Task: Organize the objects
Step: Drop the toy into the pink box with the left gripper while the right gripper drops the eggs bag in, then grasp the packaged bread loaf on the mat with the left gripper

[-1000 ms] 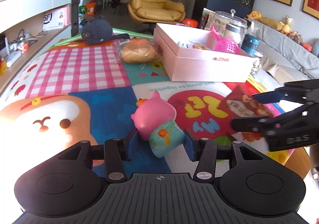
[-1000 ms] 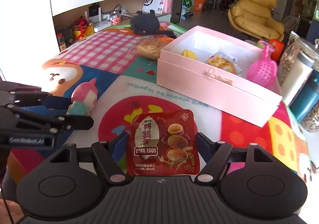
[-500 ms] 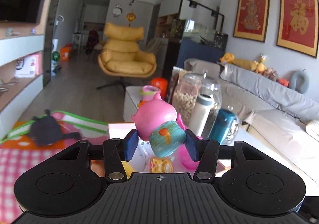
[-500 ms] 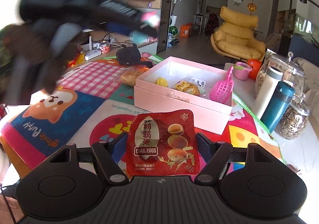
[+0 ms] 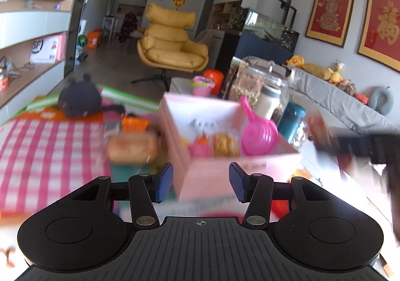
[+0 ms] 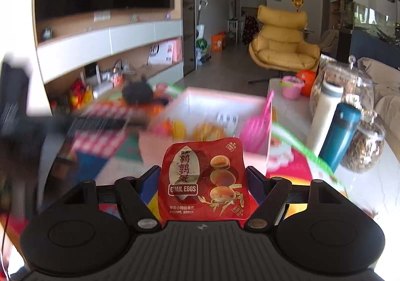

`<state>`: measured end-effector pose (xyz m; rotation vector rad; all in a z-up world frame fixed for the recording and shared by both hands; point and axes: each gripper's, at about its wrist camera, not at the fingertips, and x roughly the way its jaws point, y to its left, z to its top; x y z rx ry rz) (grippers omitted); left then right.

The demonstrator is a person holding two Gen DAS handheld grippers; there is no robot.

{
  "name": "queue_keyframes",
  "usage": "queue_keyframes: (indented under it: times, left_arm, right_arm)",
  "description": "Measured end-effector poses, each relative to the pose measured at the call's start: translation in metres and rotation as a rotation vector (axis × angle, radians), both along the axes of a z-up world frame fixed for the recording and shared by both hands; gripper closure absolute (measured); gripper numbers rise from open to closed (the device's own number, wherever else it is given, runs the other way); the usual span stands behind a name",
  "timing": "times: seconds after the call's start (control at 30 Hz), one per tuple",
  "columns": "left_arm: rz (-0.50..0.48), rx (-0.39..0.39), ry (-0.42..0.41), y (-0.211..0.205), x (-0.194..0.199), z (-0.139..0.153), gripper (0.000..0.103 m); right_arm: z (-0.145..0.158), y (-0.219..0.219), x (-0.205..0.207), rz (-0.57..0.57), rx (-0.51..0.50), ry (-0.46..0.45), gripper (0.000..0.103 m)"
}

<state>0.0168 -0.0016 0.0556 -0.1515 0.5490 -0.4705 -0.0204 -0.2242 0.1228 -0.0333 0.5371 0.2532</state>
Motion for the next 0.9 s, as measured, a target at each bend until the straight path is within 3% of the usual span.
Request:
queue_keyframes:
  times: [0.1, 0.13, 0.2, 0.27, 0.4, 0.6, 0.77, 0.9]
  left_arm:
    - [0.005, 0.006, 0.034, 0.011, -0.012, -0.013, 0.049]
    - [0.014, 0.015, 0.043, 0.015, -0.014, -0.017, 0.049]
    - [0.045, 0.028, 0.067, 0.025, -0.014, -0.022, 0.049]
    - [0.071, 0.028, 0.079, 0.037, -0.017, -0.026, 0.049]
    - [0.109, 0.009, 0.087, 0.059, -0.018, -0.033, 0.049]
    - [0.097, 0.017, 0.063, 0.057, -0.002, -0.028, 0.049]
    - [0.094, 0.058, -0.016, 0.046, 0.032, -0.007, 0.049]
    - [0.096, 0.050, -0.045, 0.045, 0.081, 0.008, 0.049]
  right_arm:
    - [0.035, 0.011, 0.056, -0.063, 0.002, -0.036, 0.030]
    - [0.043, 0.017, 0.075, -0.067, -0.006, -0.042, 0.025]
    - [0.050, 0.026, 0.108, -0.112, -0.038, -0.061, 0.012]
    - [0.046, 0.030, 0.121, -0.152, -0.048, -0.054, 0.012]
    - [0.009, 0.027, 0.093, -0.106, 0.026, 0.003, 0.012]
    - [-0.059, 0.040, 0.030, -0.045, -0.036, 0.009, 0.003]
    - [-0.095, 0.052, 0.025, -0.011, -0.050, 0.068, 0.003]
    - [-0.103, 0.051, 0.024, -0.017, -0.026, 0.073, 0.001]
